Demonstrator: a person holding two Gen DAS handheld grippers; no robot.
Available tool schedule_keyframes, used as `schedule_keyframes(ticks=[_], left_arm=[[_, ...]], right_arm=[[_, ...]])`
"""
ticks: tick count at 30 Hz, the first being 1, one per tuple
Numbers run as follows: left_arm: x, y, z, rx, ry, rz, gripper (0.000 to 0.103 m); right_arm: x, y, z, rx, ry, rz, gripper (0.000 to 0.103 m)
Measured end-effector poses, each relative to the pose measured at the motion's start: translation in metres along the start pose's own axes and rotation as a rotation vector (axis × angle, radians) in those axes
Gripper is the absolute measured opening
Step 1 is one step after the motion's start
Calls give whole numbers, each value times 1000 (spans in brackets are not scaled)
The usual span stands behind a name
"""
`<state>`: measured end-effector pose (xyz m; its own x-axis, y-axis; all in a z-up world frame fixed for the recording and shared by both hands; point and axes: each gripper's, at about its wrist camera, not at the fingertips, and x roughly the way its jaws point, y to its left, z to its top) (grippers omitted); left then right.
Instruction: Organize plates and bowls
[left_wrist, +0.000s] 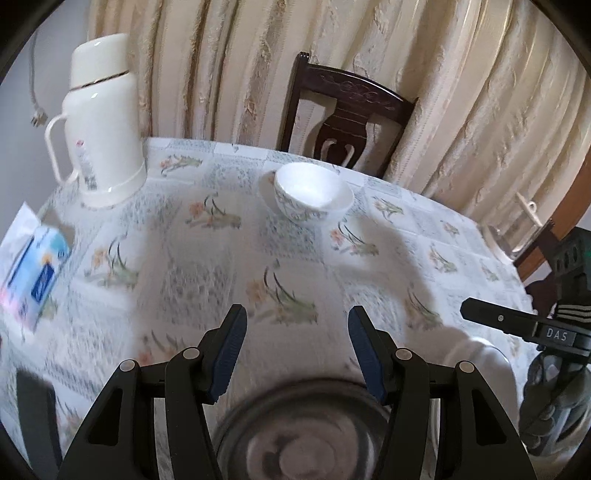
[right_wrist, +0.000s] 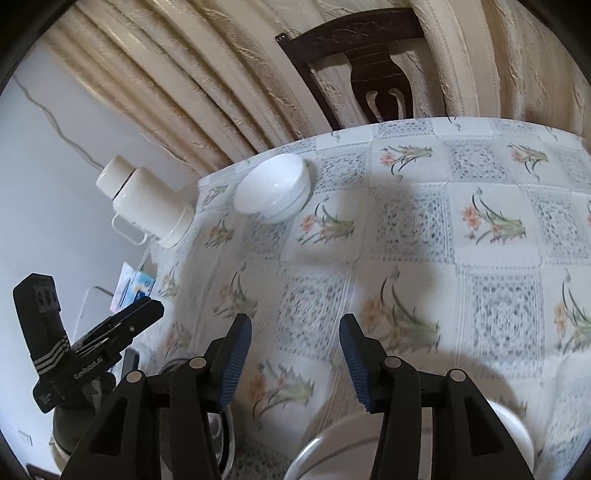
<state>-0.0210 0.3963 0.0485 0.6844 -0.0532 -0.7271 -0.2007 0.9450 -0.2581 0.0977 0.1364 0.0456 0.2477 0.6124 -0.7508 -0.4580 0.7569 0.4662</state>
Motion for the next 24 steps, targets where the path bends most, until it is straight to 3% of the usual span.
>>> schedule_keyframes(ticks=[12,24], left_arm=[[51,-6,47,130,-10,110,58],[104,5,80,116,43,128,58]], right_arm=[[34,-20,49,55,-30,-8,55],[77,-29,87,108,-30,42,55]])
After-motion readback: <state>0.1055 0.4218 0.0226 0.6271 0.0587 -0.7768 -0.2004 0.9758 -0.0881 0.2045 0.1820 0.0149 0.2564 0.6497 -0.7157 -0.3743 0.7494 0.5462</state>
